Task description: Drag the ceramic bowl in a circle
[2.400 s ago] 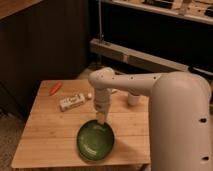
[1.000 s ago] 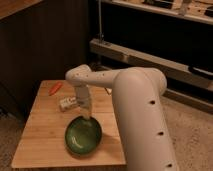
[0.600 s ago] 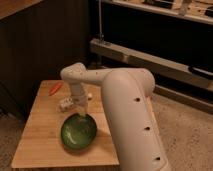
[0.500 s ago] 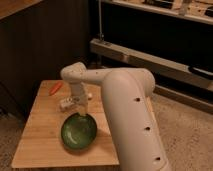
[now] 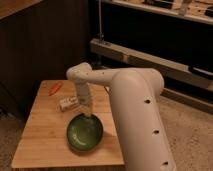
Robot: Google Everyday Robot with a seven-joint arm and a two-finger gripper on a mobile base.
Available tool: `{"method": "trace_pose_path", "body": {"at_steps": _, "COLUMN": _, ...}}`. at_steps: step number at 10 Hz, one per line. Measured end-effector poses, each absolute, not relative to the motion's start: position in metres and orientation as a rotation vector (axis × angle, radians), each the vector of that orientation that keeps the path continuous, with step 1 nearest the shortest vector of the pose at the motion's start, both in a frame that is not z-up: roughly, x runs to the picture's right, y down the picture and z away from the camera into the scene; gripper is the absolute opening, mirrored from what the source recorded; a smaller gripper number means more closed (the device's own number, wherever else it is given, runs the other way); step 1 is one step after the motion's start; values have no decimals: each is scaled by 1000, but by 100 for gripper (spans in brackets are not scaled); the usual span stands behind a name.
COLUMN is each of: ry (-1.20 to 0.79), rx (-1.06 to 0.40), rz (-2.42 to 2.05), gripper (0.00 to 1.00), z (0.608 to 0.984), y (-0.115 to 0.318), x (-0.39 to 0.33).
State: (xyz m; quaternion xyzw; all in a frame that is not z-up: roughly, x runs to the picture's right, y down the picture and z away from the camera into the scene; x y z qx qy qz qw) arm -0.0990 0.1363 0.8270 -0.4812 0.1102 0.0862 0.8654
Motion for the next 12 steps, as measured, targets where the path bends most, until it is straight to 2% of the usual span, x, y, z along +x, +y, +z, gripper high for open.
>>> {"method": "trace_pose_path", "body": {"at_steps": 12, "ry": 240, "rx": -993, "rz": 84, "gripper": 5, "z": 821, "y": 132, "x": -73}}
